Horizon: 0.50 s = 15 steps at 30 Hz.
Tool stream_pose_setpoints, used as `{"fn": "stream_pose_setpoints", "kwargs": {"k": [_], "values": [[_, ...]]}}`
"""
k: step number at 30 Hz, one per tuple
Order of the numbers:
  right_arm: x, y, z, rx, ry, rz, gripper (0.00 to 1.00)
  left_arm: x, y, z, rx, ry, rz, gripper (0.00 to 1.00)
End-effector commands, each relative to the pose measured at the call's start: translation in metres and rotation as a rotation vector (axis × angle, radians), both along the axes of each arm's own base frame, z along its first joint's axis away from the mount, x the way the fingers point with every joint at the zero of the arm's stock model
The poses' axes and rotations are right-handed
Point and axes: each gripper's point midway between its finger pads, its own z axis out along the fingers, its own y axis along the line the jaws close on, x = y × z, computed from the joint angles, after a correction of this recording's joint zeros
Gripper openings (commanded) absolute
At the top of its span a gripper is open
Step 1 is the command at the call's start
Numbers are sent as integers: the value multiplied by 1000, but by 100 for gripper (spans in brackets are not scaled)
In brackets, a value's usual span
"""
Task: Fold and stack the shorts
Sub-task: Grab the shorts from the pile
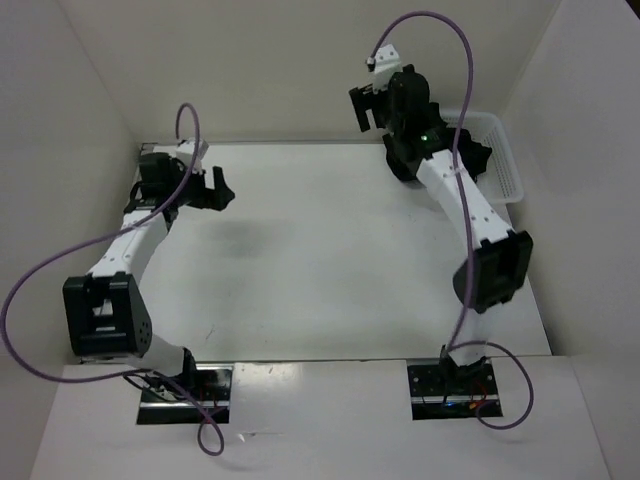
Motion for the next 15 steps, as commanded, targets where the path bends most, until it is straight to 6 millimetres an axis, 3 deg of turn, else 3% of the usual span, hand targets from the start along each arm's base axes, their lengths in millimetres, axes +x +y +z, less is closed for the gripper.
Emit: {"fn": "stream_pose_setpoints", "kwargs": {"k": [1,2,3,4,6,8,10,13,14,15], "values": [[33,-65,-77,327,358,-252,96,9,-16,-12,59,161,26,100],[44,-72,-84,433,387,-290,93,14,-16,-34,57,249,23,100],[62,-91,-112,471,431,-354,90,5,-24,-43,43,337,-7,100],[71,-98,-105,512,403,-380,82,6,-31,-43,33,360,-33,100],[81,-114,-115,551,387,-477,75,13,-40,-46,37,370,-53,100],[90,-150,-129,548,351,-646,70,19,-51,-55,78,384,-53,100],[96,-199,-144,587,295,-845,66,30,-57,-52,101,362,-49,100],[92,-259,-167,553,244,-1047,68,33,-71,-61,115,371,-72,100],[91,-270,-173,546,245,-1073,76,34,-76,-57,117,366,-83,100],[93,-277,-180,548,242,-1085,78,36,-77,-57,117,364,-83,100]]}}
